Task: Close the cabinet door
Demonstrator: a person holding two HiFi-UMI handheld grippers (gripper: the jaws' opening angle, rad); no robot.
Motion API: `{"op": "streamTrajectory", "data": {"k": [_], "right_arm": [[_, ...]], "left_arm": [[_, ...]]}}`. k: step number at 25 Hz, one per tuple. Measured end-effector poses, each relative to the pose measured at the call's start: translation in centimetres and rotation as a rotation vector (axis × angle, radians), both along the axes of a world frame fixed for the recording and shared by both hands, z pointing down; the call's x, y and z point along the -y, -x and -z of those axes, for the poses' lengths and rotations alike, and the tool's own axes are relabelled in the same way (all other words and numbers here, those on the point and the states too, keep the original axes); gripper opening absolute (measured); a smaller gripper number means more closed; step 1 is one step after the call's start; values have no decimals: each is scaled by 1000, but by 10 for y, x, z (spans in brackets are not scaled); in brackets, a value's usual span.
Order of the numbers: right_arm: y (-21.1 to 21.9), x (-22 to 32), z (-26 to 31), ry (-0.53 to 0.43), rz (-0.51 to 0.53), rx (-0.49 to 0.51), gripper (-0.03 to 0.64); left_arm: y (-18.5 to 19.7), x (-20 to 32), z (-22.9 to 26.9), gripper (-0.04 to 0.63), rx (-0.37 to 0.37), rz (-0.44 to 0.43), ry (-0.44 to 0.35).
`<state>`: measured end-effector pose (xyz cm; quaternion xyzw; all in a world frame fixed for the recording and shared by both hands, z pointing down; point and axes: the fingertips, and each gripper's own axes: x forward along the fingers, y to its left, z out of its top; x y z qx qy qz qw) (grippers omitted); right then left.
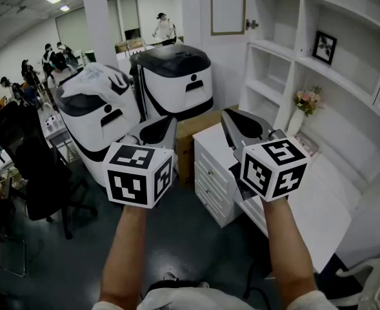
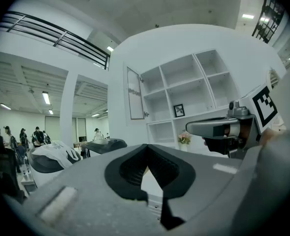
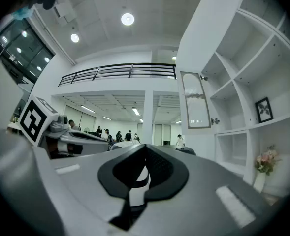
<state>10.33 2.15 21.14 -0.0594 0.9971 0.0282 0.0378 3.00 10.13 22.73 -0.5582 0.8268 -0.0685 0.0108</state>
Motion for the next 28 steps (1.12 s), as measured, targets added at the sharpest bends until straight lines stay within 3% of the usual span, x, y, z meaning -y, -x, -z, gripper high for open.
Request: {"op": "streamTrajectory", "data": {"k": [14, 28], "right_arm": [[9, 15, -7, 10, -27, -7, 20], [81, 41, 0, -26, -59, -20, 89]], "left_arm": [[14, 11, -9, -2, -22, -4, -7], [91, 41, -3, -2, -18, -29, -33]]}}
